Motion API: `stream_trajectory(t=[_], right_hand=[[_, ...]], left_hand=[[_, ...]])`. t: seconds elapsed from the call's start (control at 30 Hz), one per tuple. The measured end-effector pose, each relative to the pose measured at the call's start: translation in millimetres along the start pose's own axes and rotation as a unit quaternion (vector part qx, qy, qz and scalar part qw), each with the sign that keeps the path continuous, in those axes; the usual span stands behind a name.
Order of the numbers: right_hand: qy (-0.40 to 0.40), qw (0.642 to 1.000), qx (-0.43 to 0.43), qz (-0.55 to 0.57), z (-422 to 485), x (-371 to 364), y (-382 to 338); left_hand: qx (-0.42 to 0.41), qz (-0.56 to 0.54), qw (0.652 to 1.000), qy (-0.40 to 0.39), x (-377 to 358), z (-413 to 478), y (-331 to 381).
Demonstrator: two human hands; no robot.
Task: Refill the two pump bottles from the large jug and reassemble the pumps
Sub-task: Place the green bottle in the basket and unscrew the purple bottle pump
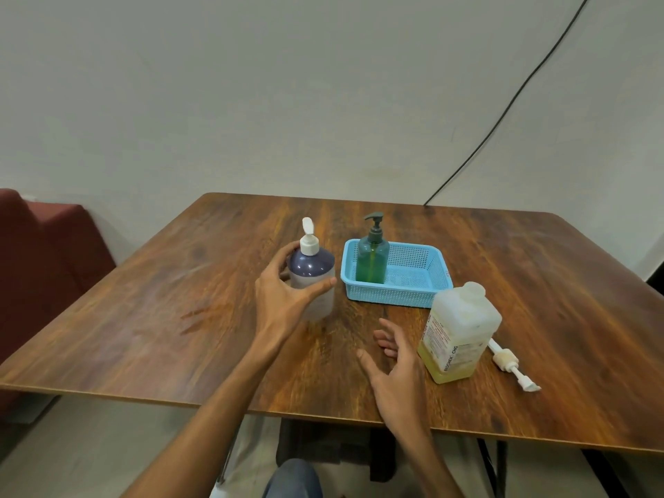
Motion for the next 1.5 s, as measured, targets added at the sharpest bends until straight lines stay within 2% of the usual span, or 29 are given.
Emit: stream_trajectory(t=[0.17,0.43,0.73,1.03,1.2,1.33,1.5], right_hand=[[0.026,0.999,0.021,0.016,-1,5,-4],[0.015,0.997,0.032,0.067,-3,4,-7],[-0.126,0.988,0.048,0.077,1,-34,-19],[-0.096,0.992,0.057,0.064,13,-37,-18],[-0.088,0.992,0.07,0.065,13,-37,-22],[-0.081,0.992,0.065,0.071,13,-35,-19],[-0.076,0.993,0.062,0.071,14,-34,-15]], left_hand=[[0.001,-0.003,0.999,-0.04,-19,-38,2],[0.005,0.007,0.997,-0.071,-35,-57,5],[-0.007,-0.015,0.995,-0.097,-37,-62,15],[0.019,-0.022,0.986,-0.165,-42,-59,15],[-0.019,-0.088,0.976,-0.199,-38,-45,45],[-0.021,-0.09,0.976,-0.196,-40,-36,45],[-0.008,-0.13,0.982,-0.134,-37,-35,35]])
Point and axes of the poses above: each hand's wrist, its own z-axis towards the middle knuckle, its own x-axis out of the back of the hand, y = z × x, the point moved 10 cm from there along z, towards the middle knuckle, and after that the axes turned 8 degrees about z, right-handed, at the moved point
